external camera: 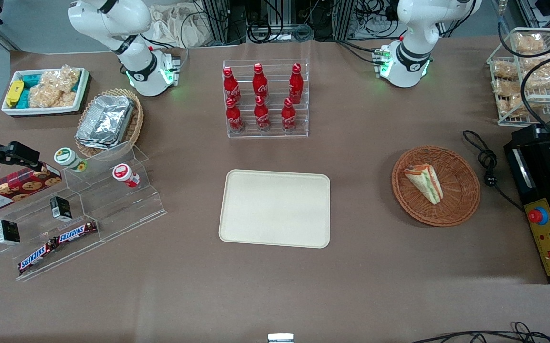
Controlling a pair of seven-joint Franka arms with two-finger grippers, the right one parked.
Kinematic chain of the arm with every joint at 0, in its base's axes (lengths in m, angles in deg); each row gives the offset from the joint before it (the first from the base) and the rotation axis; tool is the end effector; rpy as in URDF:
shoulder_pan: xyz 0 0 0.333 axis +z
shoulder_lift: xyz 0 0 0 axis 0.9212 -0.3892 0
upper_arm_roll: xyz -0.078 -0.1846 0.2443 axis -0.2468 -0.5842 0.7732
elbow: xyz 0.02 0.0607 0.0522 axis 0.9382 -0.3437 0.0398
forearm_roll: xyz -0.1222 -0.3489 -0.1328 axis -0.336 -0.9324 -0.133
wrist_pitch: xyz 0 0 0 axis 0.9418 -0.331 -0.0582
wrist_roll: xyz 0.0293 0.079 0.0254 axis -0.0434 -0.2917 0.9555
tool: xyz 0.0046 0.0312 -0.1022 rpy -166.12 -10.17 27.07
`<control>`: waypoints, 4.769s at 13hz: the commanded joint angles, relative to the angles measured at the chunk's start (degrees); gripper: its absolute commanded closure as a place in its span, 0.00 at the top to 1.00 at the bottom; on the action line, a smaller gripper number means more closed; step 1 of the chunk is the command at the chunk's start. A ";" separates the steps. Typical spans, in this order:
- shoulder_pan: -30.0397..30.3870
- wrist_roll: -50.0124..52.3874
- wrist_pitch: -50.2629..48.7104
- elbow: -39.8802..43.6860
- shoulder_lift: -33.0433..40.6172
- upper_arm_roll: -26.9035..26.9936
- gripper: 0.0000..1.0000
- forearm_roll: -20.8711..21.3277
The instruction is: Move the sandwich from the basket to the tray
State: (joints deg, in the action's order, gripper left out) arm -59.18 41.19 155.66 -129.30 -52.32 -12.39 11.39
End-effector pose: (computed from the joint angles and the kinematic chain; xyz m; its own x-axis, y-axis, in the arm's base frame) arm 0.5938 0.0160 0.6272 0.9878 -0.0017 -0.1555 -0.0116 -0.9979 -0.0632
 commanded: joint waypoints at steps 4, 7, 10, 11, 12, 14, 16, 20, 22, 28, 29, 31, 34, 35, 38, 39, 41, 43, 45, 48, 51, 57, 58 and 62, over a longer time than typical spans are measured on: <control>-0.10 0.20 -0.30 0.30 0.92 -0.17 0.99 0.08; -0.10 0.11 -0.30 0.30 0.74 -0.08 0.99 0.17; -0.01 0.11 -0.30 -0.05 1.18 -0.08 1.00 -0.18; -0.10 0.20 -0.30 -0.14 1.53 -0.17 1.00 -0.18; -0.10 0.20 -0.30 -0.14 1.53 -0.26 1.00 -0.18; -0.10 0.72 -0.30 -0.49 1.45 -0.17 1.00 -0.01; -0.45 3.88 -0.30 -1.37 1.01 -0.26 0.99 0.87; 0.08 4.42 0.67 -3.57 1.10 0.00 0.99 0.17; 0.25 4.59 6.25 -10.38 2.05 0.18 0.99 0.00; 0.00 15.02 30.70 -37.83 6.99 0.18 0.99 0.00; -0.44 18.53 32.64 -39.07 5.42 -0.08 0.99 0.17; -2.55 24.34 38.34 -42.58 3.13 -0.35 0.99 0.87; -2.73 31.37 41.78 -42.77 -1.43 -0.43 0.99 0.35; -2.65 34.10 44.50 -43.47 -2.24 -0.43 0.99 0.08; -2.64 38.34 52.59 -49.35 -2.25 -0.35 0.99 0.26; -2.56 38.52 53.04 -49.54 -2.59 -0.35 0.99 0.26; -2.64 39.57 53.05 -49.63 -5.31 -0.35 0.99 0.87; -2.64 39.93 53.92 -49.71 -6.02 -0.35 0.99 0.96; -2.64 40.01 54.54 -49.71 -6.37 -0.35 0.84 1.05; -2.64 40.19 54.46 -49.71 -6.29 -0.35 0.22 1.05; -2.56 39.32 51.83 -49.19 -3.84 -0.35 0.00 0.96; -3.96 38.35 30.25 -32.28 -1.28 -0.52 0.00 0.96; -4.05 35.91 25.15 -26.83 -1.54 -0.52 0.00 0.79; -3.87 24.13 18.86 -15.79 -1.89 -0.52 0.00 -0.01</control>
State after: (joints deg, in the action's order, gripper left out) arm -62.88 69.48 176.45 -148.78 -52.78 -12.93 11.49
